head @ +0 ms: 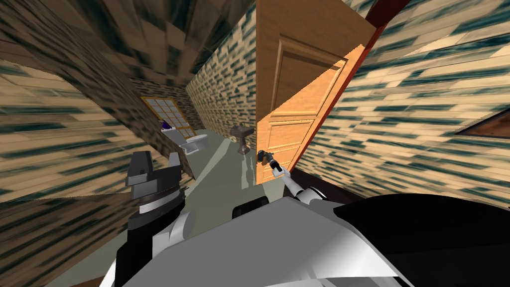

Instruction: Push the door open

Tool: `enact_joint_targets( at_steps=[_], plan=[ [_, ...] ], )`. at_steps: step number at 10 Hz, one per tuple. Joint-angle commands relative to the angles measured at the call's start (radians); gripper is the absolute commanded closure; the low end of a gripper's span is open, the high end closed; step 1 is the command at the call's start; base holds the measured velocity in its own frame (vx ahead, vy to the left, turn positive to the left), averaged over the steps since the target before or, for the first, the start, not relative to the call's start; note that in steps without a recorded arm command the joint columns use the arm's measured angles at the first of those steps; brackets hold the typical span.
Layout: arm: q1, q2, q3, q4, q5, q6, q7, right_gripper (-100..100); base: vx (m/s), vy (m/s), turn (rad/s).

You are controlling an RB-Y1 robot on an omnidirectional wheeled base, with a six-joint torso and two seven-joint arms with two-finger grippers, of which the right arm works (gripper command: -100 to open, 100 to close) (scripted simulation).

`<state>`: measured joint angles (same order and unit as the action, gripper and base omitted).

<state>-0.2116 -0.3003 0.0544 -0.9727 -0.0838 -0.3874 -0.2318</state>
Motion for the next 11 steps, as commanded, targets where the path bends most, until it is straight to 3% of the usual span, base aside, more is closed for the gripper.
enact_joint_targets(
  at_steps=[1,11],
  plan=[
    [-0.014,-0.014,-0.029,0.019,-0.006,-0.007,0.004,100,0.198,0.112,-0.047],
    [-0.035,-0.004,-0.171,0.083,-0.023,-0.011,0.062,100,0.176,0.112,-0.069]
  ],
)
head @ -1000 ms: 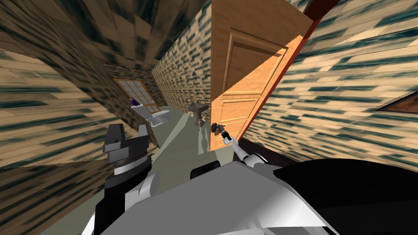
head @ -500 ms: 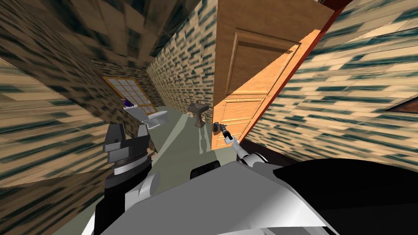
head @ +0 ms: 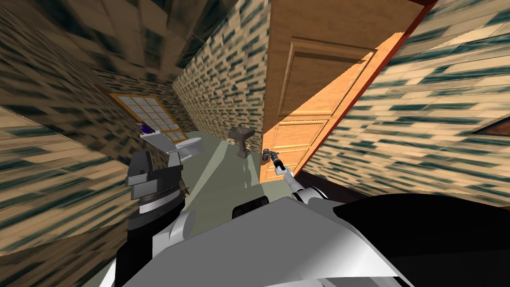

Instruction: Push the door open

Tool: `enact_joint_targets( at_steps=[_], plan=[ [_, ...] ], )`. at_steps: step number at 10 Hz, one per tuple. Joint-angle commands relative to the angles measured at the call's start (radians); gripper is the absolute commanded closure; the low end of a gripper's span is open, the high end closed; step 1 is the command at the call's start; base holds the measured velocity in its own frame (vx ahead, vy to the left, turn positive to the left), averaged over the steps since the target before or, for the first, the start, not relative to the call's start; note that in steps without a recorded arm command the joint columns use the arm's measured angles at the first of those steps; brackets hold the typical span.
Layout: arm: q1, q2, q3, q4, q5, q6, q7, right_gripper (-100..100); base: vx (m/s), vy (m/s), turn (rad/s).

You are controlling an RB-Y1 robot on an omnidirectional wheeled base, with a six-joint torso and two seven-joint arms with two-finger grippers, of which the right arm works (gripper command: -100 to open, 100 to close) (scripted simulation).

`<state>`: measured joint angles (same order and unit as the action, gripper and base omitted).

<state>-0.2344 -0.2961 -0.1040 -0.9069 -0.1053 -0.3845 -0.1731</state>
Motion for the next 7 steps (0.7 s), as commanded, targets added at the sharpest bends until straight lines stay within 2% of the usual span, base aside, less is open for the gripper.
enact_joint_targets(
  at_steps=[1,6,7],
  plan=[
    [-0.014,-0.007,-0.025,0.023,-0.003,-0.014,0.008,100,0.192,0.094,-0.062],
    [-0.023,-0.003,-0.081,0.048,-0.01,-0.016,0.03,100,0.165,0.1,-0.062],
    [-0.015,-0.004,-0.076,0.041,-0.01,-0.01,0.028,100,0.061,0.024,-0.034]
  ],
)
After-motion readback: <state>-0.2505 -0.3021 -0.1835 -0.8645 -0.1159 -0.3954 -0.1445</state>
